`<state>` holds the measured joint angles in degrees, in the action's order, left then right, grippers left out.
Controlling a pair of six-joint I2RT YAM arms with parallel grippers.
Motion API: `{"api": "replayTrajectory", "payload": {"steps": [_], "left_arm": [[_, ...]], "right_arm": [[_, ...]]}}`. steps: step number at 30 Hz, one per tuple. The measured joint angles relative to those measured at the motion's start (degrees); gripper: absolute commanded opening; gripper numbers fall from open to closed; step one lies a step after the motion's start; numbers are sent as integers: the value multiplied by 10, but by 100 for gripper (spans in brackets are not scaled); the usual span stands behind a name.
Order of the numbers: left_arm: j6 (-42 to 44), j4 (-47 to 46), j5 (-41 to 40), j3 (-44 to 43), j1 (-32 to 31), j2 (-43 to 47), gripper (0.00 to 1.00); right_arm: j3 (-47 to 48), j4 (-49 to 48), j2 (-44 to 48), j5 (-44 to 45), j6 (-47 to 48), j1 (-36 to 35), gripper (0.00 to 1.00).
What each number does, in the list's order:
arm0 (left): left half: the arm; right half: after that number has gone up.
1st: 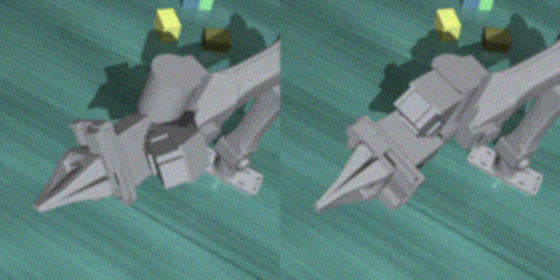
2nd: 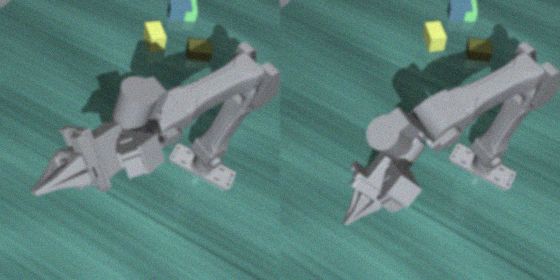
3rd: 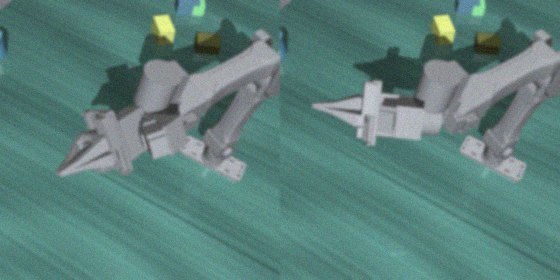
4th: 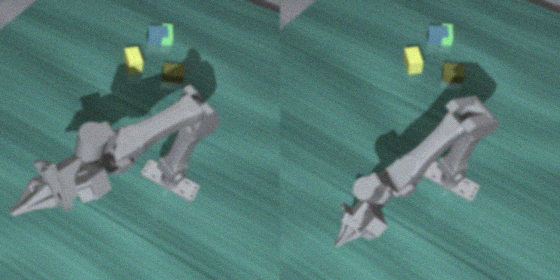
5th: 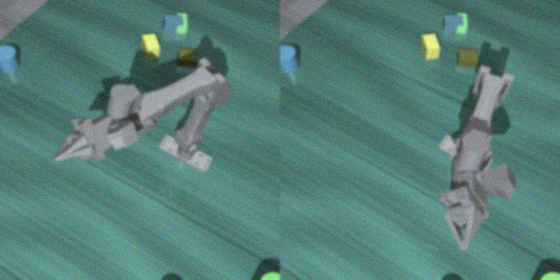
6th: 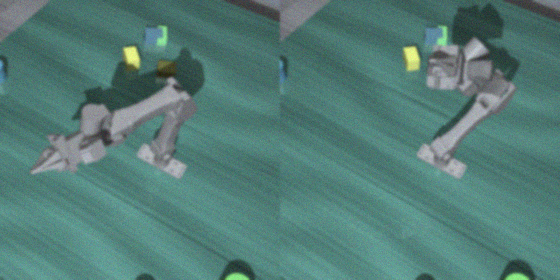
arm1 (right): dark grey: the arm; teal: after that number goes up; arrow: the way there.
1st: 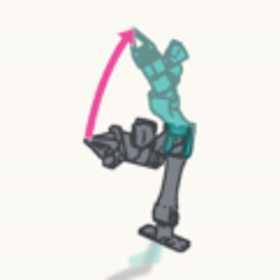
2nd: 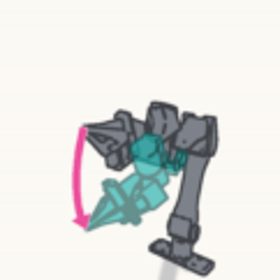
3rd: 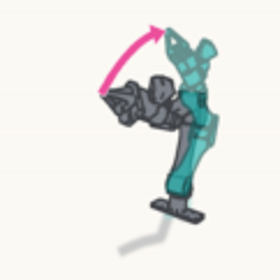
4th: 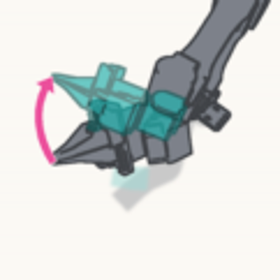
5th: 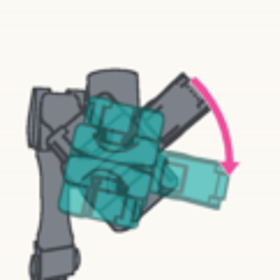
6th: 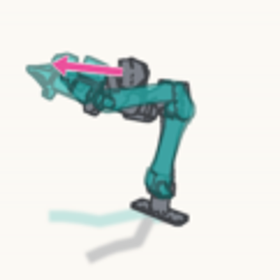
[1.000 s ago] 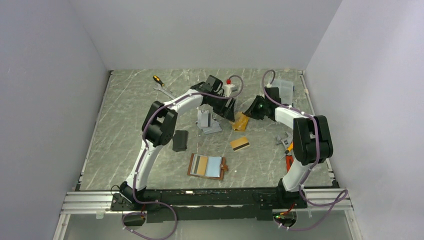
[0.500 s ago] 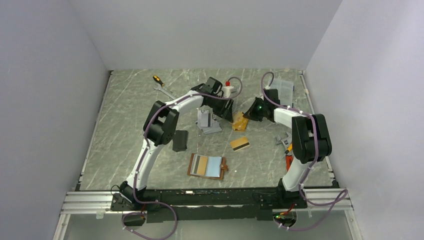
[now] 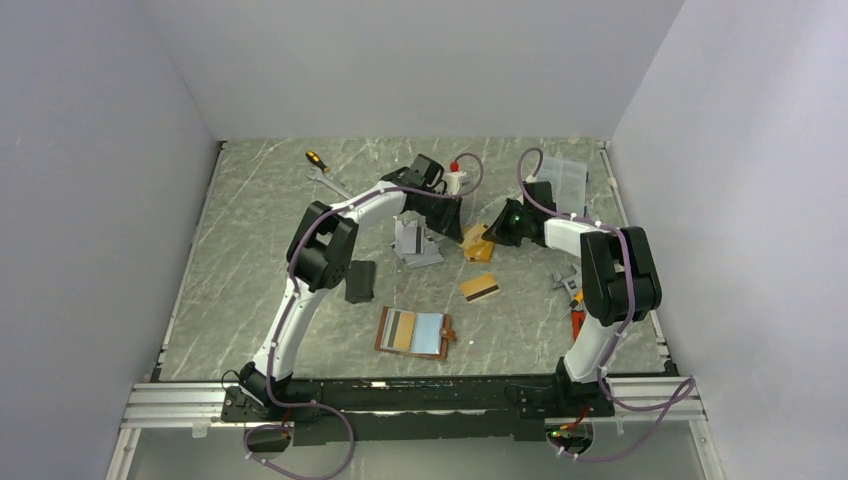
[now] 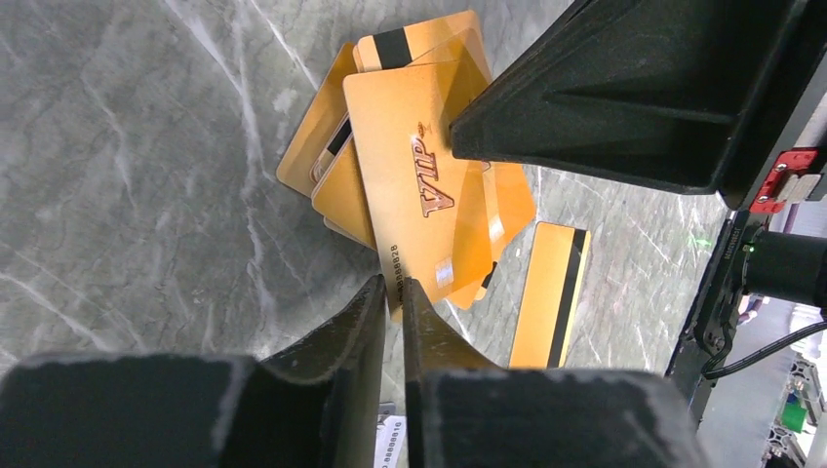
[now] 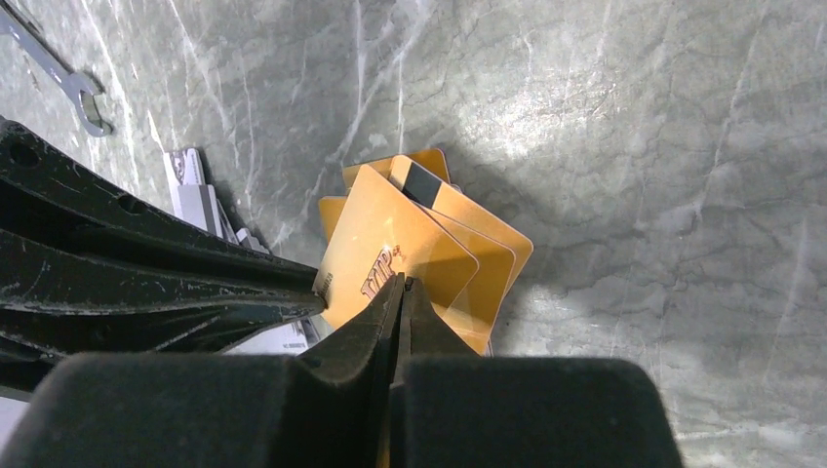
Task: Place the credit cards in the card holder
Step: Pick up the credit card from the center of the board.
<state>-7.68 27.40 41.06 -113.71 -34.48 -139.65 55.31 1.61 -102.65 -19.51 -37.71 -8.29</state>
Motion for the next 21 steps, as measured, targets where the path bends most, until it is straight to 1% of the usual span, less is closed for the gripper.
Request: {"api": "replayTrajectory", "payload": {"steps": [7, 21], "left_arm": [[-12, -10, 14, 4, 14, 0, 5], [-27, -36, 48, 38, 32, 1, 0]], "right_arm": [[-9, -9, 4, -7, -2, 0, 0], [-41, -21, 23, -17, -7, 0, 0]]}}
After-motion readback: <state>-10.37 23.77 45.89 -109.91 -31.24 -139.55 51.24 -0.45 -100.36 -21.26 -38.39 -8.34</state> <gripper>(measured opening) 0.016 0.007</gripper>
